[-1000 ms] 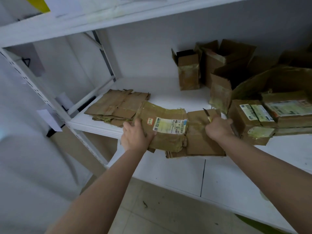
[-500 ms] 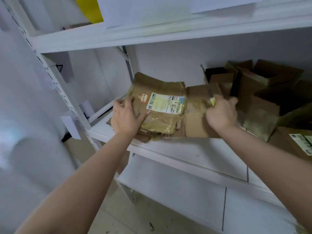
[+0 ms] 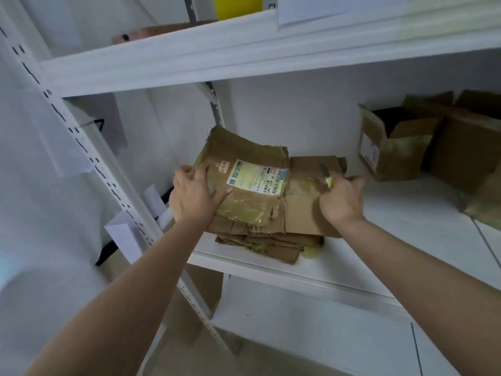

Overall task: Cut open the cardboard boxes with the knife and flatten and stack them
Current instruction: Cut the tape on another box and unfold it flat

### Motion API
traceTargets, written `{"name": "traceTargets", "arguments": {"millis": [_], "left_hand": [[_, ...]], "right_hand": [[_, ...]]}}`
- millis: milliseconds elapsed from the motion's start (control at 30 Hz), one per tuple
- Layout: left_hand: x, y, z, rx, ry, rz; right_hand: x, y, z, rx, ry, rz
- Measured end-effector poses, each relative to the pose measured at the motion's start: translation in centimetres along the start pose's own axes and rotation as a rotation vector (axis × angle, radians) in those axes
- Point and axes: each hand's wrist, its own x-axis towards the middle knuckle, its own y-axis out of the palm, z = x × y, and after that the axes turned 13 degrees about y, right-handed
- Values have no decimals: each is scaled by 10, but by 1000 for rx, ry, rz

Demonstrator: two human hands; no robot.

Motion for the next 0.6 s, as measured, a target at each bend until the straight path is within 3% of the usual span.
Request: {"name": "traceTargets", "arguments": {"millis": [167,333,467,600], "left_hand": [[-6,35,17,-52,-26,154],[-6,58,22,-71,-66,381],[19,50,13,101,-22,510],[37,57,-11,99,227,605]], "right_hand": [[4,33,-14,-146,107,40],[12,39,-21,-461,178,54],[27,40,-7,-567,-52,-38],[31,63,-2,-639,-306,81]]}}
